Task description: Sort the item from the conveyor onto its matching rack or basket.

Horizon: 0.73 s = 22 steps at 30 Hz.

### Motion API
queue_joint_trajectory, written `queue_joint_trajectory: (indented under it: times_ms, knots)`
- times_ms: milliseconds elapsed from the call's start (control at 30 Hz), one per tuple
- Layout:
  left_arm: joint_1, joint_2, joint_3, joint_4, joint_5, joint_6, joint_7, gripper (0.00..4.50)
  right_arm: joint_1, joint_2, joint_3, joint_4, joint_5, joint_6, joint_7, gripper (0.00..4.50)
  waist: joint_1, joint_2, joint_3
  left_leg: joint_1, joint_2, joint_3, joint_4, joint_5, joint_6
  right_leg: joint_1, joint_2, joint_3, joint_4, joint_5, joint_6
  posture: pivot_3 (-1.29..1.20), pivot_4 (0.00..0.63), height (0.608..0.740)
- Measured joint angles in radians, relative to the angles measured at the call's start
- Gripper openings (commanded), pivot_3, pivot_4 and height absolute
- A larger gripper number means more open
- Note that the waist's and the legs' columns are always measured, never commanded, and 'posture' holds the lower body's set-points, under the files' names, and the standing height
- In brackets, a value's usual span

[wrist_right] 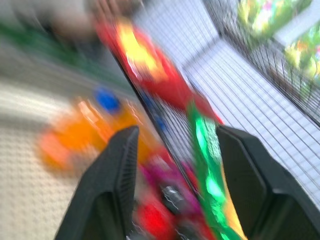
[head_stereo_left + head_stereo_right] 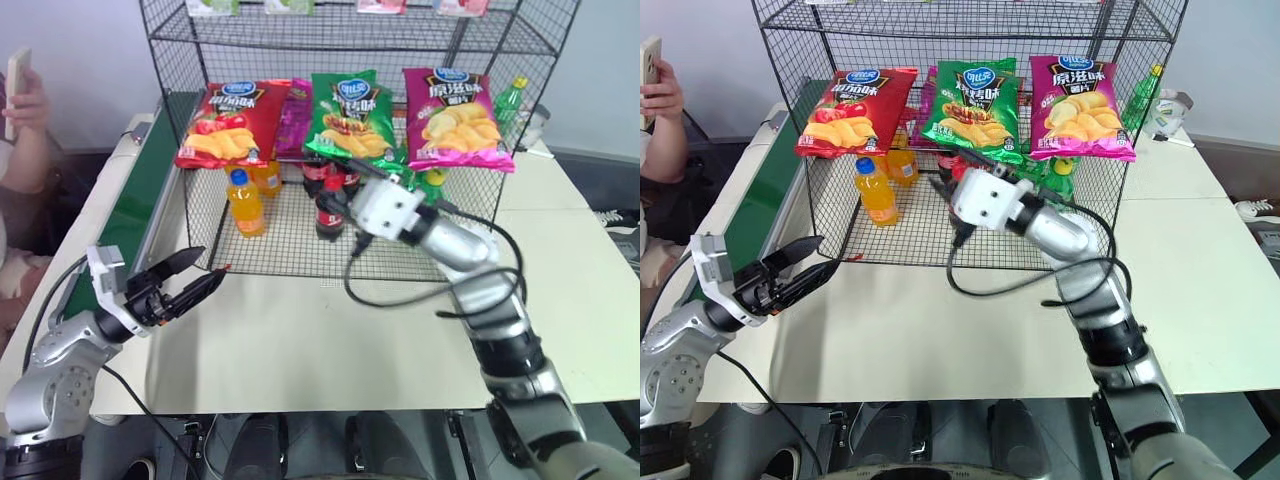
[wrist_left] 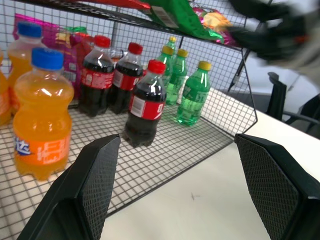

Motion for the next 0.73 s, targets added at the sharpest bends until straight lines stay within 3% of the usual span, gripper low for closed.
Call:
queue_joint_trajectory:
  times_ms: [167,400,500,533,567,733]
  knots:
    - [0.022,0.045,0.051,0.0,0.01,0.002,0.052,3.9,0.228,-0.177,-0.166,-0.091,0.37,0.259,0.171,2.53,0.009,0.0,0.0,0.001,0.0,-0.001,0.0,-0.001,0.001,0.003,-0.002,-0.001,-0.003,0.0,0.0,0.0,0.15,0.739]
    - [0.084,0.141,0.072,0.008,0.077,0.03,0.085,3.9,0.386,-0.259,-0.294,-0.016,0.418,0.174,0.294,2.53,-0.003,0.001,0.0,0.002,0.0,0.0,-0.003,-0.001,0.001,0.002,-0.001,0.0,-0.004,0.0,0.0,0.0,0.15,0.739]
    - [0.096,0.153,0.078,0.021,0.089,0.034,0.084,3.9,0.406,-0.264,-0.297,0.001,0.424,0.155,0.325,3.67,0.001,0.001,0.0,0.001,0.0,0.0,-0.003,-0.001,0.001,0.002,-0.001,0.0,-0.004,0.0,0.0,0.0,0.15,0.739]
    - [0.086,0.162,0.085,0.03,0.096,0.029,0.089,3.9,0.41,-0.275,-0.296,0.004,0.425,0.149,0.336,4.31,0.003,0.001,0.0,0.001,0.0,0.0,-0.002,-0.001,0.001,0.002,-0.001,0.0,-0.004,0.0,0.0,0.0,0.15,0.739]
    - [0.079,0.167,0.098,0.034,0.105,0.019,0.093,3.9,0.41,-0.283,-0.296,0.005,0.424,0.146,0.344,4.48,0.005,0.001,0.0,0.001,0.0,0.0,-0.002,-0.001,0.001,0.002,-0.001,0.0,-0.004,0.0,0.0,0.0,0.15,0.739]
    - [0.082,0.185,0.116,0.047,0.162,-0.024,0.102,3.9,0.415,-0.337,-0.295,0.031,0.429,0.151,0.398,4.48,0.008,0.001,0.0,0.001,-0.001,0.0,-0.002,-0.001,0.001,0.003,-0.001,0.0,-0.005,0.0,0.0,0.0,0.15,0.739]
